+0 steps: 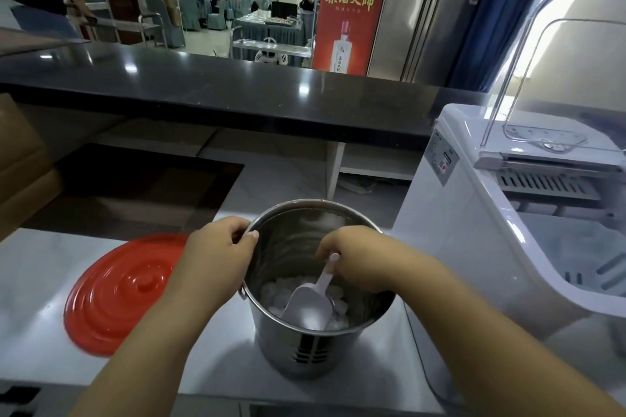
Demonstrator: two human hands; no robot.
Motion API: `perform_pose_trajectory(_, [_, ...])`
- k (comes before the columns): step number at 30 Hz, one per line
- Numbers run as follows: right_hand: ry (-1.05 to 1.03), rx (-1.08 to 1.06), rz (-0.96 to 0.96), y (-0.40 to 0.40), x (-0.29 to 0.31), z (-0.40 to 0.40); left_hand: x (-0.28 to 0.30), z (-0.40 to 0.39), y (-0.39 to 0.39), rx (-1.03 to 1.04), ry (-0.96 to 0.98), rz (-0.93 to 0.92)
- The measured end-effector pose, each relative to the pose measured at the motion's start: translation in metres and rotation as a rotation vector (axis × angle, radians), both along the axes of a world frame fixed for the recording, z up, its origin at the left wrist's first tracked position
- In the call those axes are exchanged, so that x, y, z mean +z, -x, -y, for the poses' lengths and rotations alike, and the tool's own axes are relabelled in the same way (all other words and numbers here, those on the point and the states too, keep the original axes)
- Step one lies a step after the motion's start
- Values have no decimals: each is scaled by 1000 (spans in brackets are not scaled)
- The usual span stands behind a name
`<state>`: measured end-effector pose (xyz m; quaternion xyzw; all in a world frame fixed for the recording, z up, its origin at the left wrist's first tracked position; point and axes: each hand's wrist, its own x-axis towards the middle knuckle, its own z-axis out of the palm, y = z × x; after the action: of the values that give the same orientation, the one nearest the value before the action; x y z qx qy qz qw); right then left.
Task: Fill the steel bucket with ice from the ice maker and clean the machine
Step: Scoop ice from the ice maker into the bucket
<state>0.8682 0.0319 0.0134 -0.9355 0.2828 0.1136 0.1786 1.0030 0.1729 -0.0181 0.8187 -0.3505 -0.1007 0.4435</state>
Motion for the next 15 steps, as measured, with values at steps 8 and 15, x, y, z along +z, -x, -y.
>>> perform_pose_trajectory(8, [-14, -74, 370, 17, 11, 6, 14, 4, 7, 80, 147, 233])
perform_pose_trajectory(15, [7, -68, 678, 50, 47, 5, 44, 20, 28, 9, 329, 298])
